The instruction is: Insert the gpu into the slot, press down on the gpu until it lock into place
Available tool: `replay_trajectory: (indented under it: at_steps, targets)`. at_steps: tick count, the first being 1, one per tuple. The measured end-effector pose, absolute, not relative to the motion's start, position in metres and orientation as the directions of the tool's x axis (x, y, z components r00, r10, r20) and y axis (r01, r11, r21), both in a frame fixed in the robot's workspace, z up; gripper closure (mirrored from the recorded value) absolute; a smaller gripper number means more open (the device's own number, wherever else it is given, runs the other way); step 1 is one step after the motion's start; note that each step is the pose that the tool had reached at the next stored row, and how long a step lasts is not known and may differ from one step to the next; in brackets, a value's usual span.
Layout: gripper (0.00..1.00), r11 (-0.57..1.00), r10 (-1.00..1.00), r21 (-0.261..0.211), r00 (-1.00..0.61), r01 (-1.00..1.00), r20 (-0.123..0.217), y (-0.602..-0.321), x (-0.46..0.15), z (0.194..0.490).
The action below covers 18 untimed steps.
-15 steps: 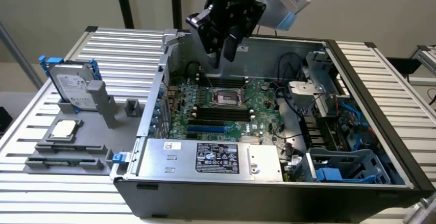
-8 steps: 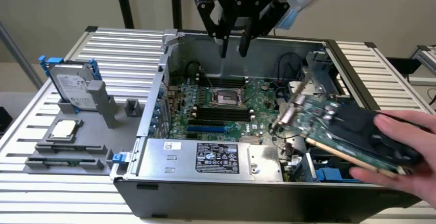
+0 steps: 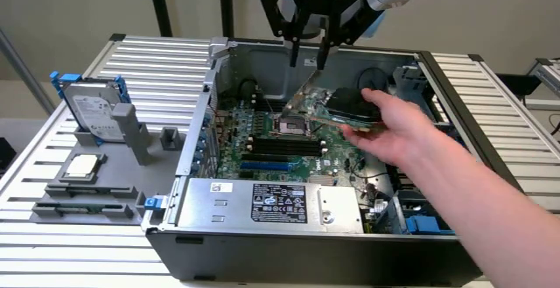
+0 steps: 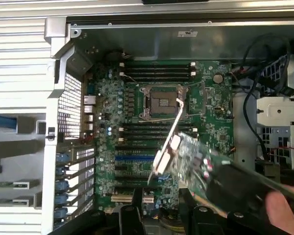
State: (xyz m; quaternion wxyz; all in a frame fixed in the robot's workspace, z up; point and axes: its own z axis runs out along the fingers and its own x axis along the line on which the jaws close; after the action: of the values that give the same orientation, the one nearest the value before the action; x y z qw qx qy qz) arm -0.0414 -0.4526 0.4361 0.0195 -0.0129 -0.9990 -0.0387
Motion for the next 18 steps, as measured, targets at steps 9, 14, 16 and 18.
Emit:
replay_trajectory:
  at_steps: [9,14,16,18]
  targets:
    - [0.89,0.997,0.024,0.077,-0.999,0.027,0.04,-0.4526,-0.0413,0.4361]
    - [0.89,0.997,0.024,0.077,-0.999,0.027,0.04,-0.4526,-0.0413,0.4361]
    - [0.89,0.997,0.024,0.077,-0.999,0.027,0.04,-0.4526,-0.0413,0.4361]
    - [0.89,0.997,0.024,0.077,-0.999,0.027,0.04,-0.4526,-0.0413,0.4361]
